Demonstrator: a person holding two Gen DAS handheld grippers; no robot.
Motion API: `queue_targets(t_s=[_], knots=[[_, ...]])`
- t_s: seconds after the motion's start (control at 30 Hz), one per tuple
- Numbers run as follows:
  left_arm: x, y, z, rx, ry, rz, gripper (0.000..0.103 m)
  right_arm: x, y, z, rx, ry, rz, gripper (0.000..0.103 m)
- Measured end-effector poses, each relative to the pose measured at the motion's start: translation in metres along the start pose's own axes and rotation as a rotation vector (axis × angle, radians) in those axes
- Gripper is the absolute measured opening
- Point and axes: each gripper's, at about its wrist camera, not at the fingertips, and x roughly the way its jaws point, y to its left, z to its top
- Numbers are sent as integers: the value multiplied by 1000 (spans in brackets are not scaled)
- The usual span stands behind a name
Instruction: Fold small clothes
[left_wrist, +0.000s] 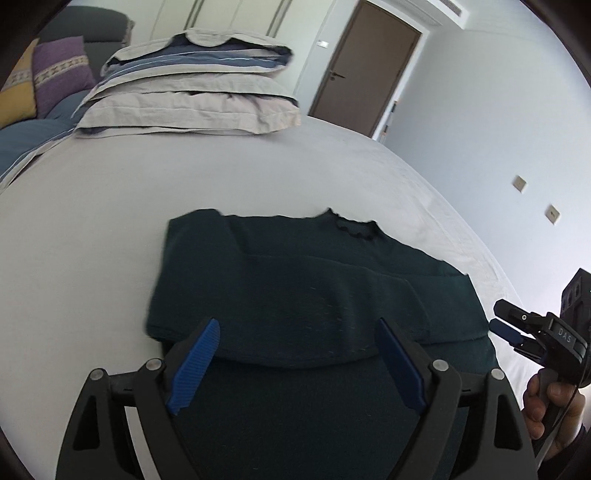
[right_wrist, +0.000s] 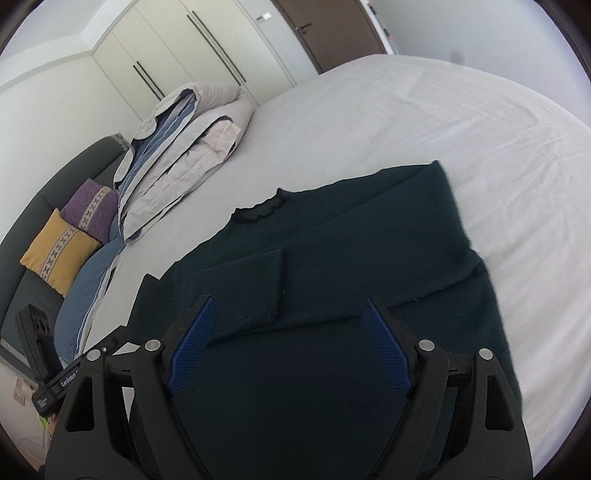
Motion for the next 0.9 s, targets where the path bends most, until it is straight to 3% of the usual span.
queue_targets(t_s=[0.13, 0.2, 0.33, 0.43, 0.47, 0.5, 0.6, 0.8, 0.9], knots=[[-7, 55, 16, -110, -33, 42, 87, 66, 13, 23, 26, 124, 5, 60], [-9, 75, 22, -145, -44, 55, 86, 96, 11, 30, 59, 181, -33, 50], [-9, 101, 29, -178, -47, 59, 81, 137, 9, 31, 61, 264, -62, 47], [0, 107, 30, -185, -22, 51, 77, 146, 19, 32, -19, 276, -92, 27], [4, 108, 30, -188, -12, 53, 74, 147, 22, 33, -39, 277, -96, 13], [8, 110, 31, -194, -1, 51, 71, 146, 24, 36, -58, 269, -108, 9], [17, 112, 32, -220, 17, 38, 69, 133, 27, 47, -92, 213, -132, 2], [38, 113, 38, -238, 49, 54, 69, 111, 14, 71, -100, 160, -170, 2], [40, 117, 33, -275, 48, 42, 69, 111, 12, 65, -71, 220, -49, 2]])
